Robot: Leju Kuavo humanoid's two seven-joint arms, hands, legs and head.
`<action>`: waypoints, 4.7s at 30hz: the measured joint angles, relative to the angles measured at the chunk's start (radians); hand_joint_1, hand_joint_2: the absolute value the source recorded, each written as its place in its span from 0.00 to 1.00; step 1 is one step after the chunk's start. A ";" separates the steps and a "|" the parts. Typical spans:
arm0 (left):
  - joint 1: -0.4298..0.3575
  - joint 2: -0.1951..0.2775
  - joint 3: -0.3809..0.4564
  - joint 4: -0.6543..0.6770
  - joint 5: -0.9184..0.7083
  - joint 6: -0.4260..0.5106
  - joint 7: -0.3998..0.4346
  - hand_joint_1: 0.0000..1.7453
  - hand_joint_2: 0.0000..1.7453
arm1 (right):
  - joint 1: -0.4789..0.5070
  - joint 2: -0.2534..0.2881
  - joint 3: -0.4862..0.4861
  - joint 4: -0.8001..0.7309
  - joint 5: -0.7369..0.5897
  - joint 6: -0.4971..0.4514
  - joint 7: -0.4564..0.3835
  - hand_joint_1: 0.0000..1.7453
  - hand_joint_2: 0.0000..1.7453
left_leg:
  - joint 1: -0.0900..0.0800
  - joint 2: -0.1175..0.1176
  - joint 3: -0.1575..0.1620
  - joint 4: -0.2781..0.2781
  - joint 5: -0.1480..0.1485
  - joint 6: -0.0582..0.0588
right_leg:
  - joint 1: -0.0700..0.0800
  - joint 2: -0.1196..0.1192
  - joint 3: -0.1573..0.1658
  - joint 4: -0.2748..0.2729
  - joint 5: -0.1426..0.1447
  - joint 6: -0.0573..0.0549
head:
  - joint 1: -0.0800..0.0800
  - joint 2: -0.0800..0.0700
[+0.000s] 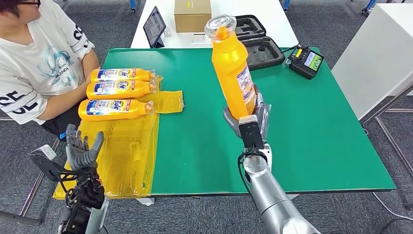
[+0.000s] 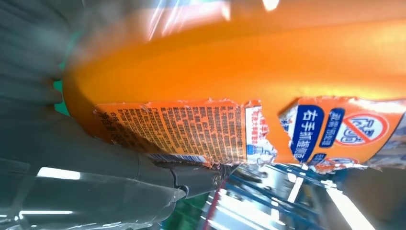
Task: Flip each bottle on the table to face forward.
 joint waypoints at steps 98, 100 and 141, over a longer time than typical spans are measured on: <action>-0.021 0.125 -0.251 -0.203 -1.121 0.560 -0.038 1.00 1.00 | 0.208 0.061 0.376 -0.423 0.125 -0.032 0.001 0.00 1.00 | 0.001 0.000 -0.001 0.000 0.000 0.000 | 0.000 0.000 -0.002 0.000 0.000 -0.001 | 0.000 0.000; -0.059 0.147 -0.256 -0.140 -1.279 0.506 0.053 1.00 1.00 | 0.212 0.053 0.398 -0.451 0.105 -0.014 0.000 0.00 1.00 | 0.001 0.000 -0.001 0.000 0.000 -0.001 | 0.000 0.000 -0.002 0.000 0.001 -0.001 | 0.000 0.000; -0.386 0.208 -0.392 0.535 -1.414 -0.133 0.119 0.00 0.00 | 0.115 0.098 0.550 -0.260 0.105 0.206 0.000 0.00 1.00 | 0.001 -0.004 0.008 -0.001 0.002 -0.003 | 0.000 -0.002 0.008 0.000 0.000 -0.002 | 0.000 0.000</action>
